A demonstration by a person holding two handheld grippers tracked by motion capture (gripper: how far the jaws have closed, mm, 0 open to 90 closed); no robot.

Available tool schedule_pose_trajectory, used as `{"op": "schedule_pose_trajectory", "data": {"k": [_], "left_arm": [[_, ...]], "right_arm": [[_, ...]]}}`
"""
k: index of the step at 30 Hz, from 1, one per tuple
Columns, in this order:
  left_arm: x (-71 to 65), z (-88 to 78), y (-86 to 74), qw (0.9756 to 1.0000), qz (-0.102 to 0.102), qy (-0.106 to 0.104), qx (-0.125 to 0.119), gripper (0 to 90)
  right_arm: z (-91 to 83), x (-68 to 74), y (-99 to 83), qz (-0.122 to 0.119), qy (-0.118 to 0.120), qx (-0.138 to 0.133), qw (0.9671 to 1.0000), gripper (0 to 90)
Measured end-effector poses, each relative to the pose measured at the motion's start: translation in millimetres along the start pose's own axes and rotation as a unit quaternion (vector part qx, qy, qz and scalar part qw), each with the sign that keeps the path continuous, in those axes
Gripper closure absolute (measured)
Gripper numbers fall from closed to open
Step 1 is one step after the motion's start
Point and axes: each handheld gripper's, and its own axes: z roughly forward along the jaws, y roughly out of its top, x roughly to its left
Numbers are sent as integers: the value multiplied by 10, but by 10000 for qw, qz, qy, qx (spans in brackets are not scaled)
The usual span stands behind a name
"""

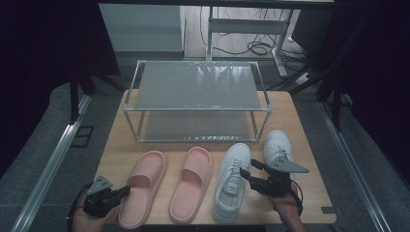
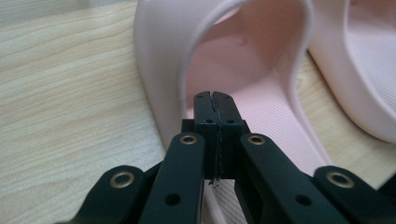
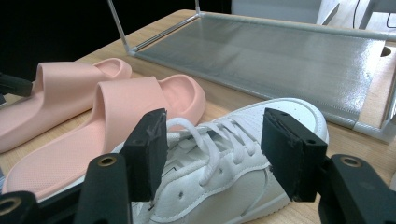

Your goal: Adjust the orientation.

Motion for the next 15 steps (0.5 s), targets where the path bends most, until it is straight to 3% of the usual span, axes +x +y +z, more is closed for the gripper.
{"op": "schedule_pose_trajectory", "data": {"k": [15], "left_arm": [[98, 147, 153, 9999, -8, 9, 101, 900]], "right_arm": [[-1, -14, -11, -14, -16, 15, 10000, 416]]}}
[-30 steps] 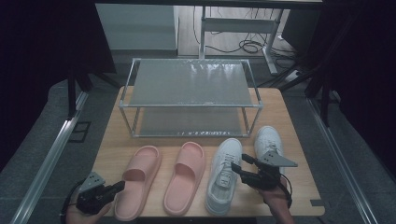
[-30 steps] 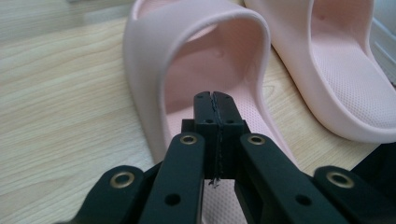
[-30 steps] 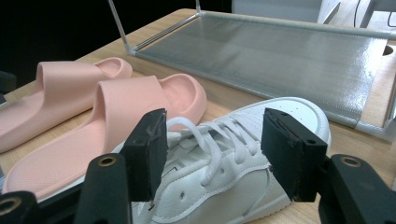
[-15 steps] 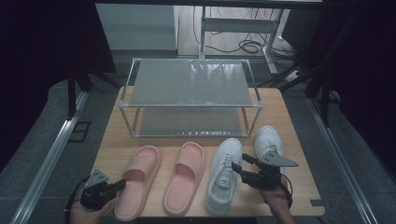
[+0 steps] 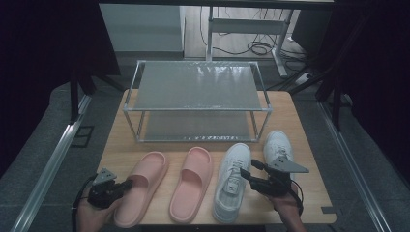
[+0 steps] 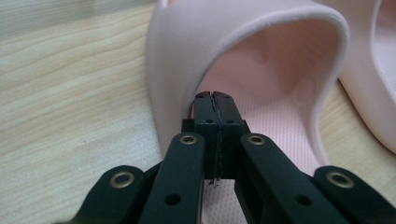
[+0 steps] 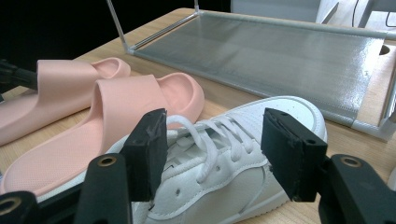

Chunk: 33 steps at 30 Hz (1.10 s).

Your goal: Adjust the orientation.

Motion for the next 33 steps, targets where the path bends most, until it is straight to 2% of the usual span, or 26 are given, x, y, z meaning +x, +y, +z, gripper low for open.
{"op": "schedule_pose_trajectory", "data": {"k": [9, 15, 25, 28, 33], "left_arm": [[74, 33, 46, 10000, -79, 46, -31, 900], [45, -14, 47, 9999, -83, -10, -103, 881], [-53, -225, -51, 9994, -90, -101, -315, 572], [-58, -254, -74, 9992, -100, -139, -369, 517], [-101, -258, -93, 9989, -119, -227, -394, 494]], "right_arm": [[3, -2, -5, 10, -4, 14, 10000, 416], [1, -6, -7, -6, -12, 5, 10000, 416], [-6, -14, -6, 16, -18, -10, 10000, 416], [-12, -11, -5, 9, -26, -19, 10000, 416], [-19, -4, -4, 8, -20, -28, 10000, 416]]}}
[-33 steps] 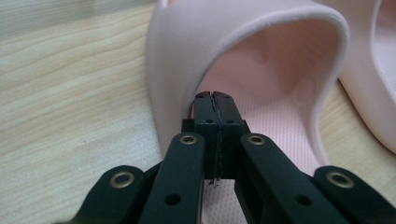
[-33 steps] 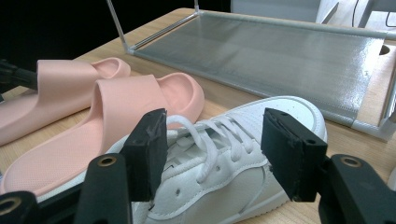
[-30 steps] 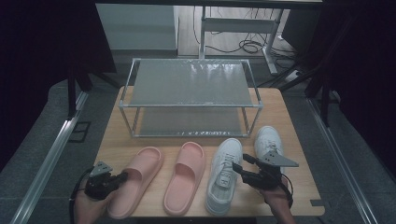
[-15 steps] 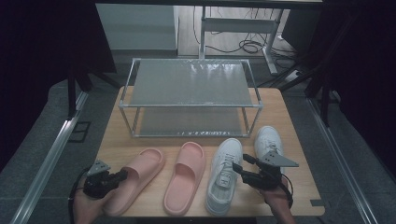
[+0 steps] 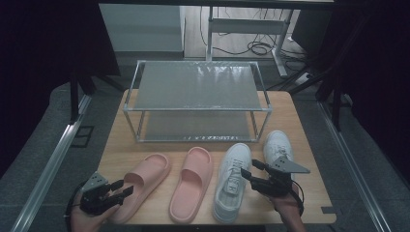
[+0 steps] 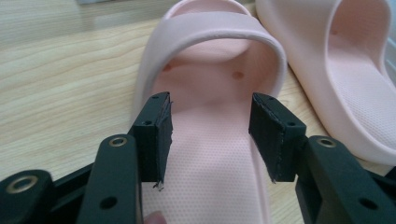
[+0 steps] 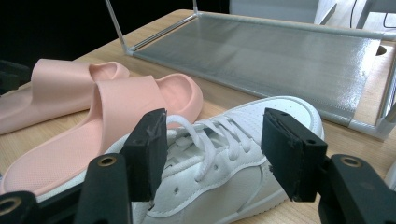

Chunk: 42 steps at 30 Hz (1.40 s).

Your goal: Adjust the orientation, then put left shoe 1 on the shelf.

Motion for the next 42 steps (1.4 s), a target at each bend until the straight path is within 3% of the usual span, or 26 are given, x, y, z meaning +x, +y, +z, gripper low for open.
{"op": "schedule_pose_trajectory", "data": {"k": [11, 20, 27, 32, 42], "left_arm": [[-159, 47, 25, 9999, 124, -58, 38, 492], [-241, 204, 25, 9997, 190, -55, 168, 530], [-257, 319, 30, 9998, 150, 28, 136, 548], [-264, 369, 41, 9998, 162, 55, 131, 580], [-345, 478, 127, 9991, 391, 10, 182, 694]], "right_arm": [[8, 8, 2, 11, 19, 12, 10000, 416], [5, 13, 5, -4, 17, 12, 10000, 416], [-15, 15, 17, -19, 15, -26, 10000, 416], [-13, 12, 17, -18, 6, -23, 10000, 417], [-4, 14, 12, -37, 10, -9, 10000, 417]]}}
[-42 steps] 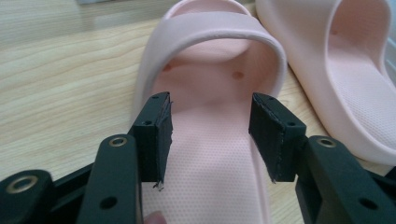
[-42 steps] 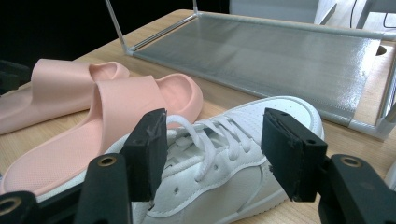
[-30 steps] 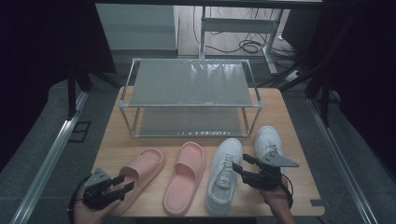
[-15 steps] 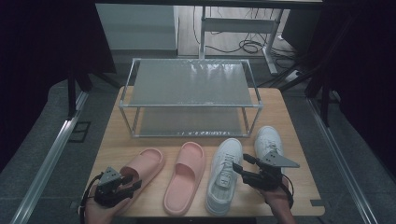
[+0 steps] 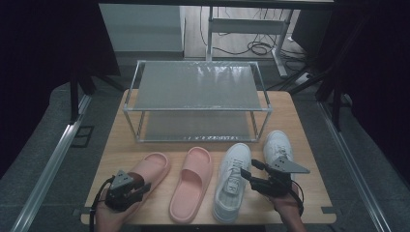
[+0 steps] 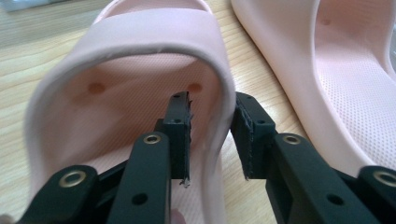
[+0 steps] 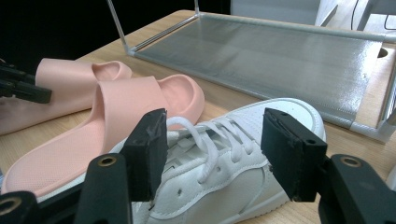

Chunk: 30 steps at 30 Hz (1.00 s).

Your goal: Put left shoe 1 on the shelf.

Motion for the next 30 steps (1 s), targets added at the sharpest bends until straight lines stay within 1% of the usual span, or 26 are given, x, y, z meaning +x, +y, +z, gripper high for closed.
{"op": "schedule_pose_trajectory", "data": {"k": [3, 5, 9, 12, 15, 16, 20, 24, 30], "left_arm": [[-21, 57, 26, 10000, 4, -25, 24, 704], [-30, 91, 36, 10000, 47, -41, 47, 726], [-37, 122, 40, 10000, 64, 55, 46, 800], [-40, 113, 43, 9999, 99, 96, 35, 820], [-58, 106, 54, 9997, 148, 192, 27, 828], [-63, 98, 63, 9996, 163, 234, 20, 830], [-54, 49, 87, 9995, 158, 262, 1, 840], [-36, -42, 105, 9995, 115, 292, -105, 845], [-26, -131, 171, 9993, 109, 277, -216, 845]], "right_arm": [[-3, -1, 0, 3, 1, 1, 10000, 417], [-4, -2, 0, 9, 4, 4, 10000, 417], [-5, -6, -1, 15, 1, 3, 10000, 417], [-2, -5, -3, 8, 3, 6, 10000, 417], [2, -2, -4, 0, 5, 10, 10000, 417], [3, -2, -4, -4, 2, 9, 10000, 417], [-6, -5, -2, 14, -2, -3, 10000, 417], [-13, -4, 0, 15, -1, -4, 10000, 417], [-9, -6, 2, 17, 1, -9, 10000, 417]]}}
